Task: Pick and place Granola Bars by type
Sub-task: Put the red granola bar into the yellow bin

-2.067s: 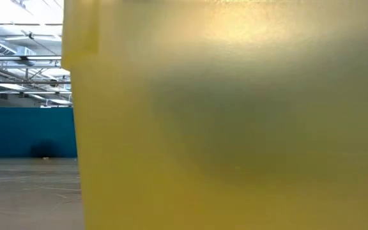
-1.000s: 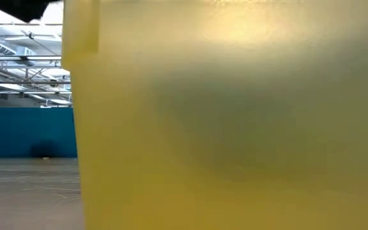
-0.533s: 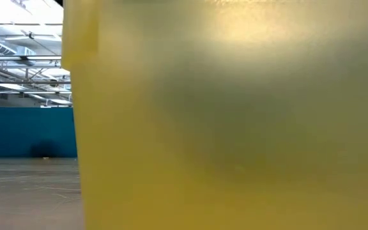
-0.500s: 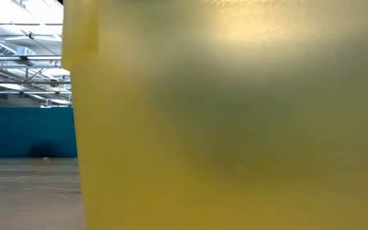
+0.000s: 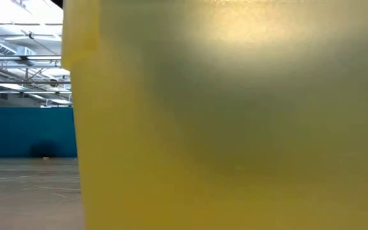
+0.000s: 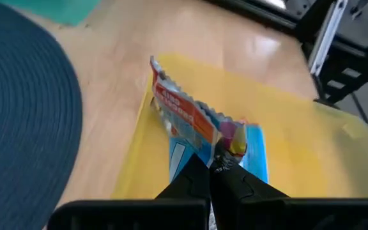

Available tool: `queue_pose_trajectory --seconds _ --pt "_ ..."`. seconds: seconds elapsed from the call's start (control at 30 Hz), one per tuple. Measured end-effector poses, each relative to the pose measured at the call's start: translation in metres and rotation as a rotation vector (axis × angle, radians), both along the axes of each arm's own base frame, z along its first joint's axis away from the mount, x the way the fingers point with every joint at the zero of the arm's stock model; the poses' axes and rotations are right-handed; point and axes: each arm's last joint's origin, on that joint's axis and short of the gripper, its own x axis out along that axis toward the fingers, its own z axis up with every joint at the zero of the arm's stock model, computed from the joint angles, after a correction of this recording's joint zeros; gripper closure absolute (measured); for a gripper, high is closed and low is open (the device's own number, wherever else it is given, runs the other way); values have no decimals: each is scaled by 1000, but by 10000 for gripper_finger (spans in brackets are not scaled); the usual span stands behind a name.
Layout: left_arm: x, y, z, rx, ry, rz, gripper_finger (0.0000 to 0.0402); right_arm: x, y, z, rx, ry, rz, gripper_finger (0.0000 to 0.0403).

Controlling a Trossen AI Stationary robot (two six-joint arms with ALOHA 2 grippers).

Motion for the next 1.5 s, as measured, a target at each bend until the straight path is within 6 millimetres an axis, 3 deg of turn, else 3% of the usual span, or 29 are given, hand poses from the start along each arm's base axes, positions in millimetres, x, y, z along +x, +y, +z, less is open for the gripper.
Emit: queue_pose_trajectory --seconds 0.6,1.07,1.5 --pt "-3 -13 0 -31 5 -119 397 0 0 0 0 0 0 177" --pt "-5 -19 0 -36 6 -133 316 0 0 0 0 0 0 177" --pt "-5 -19 0 -32 5 -134 289 0 0 0 0 0 0 177"
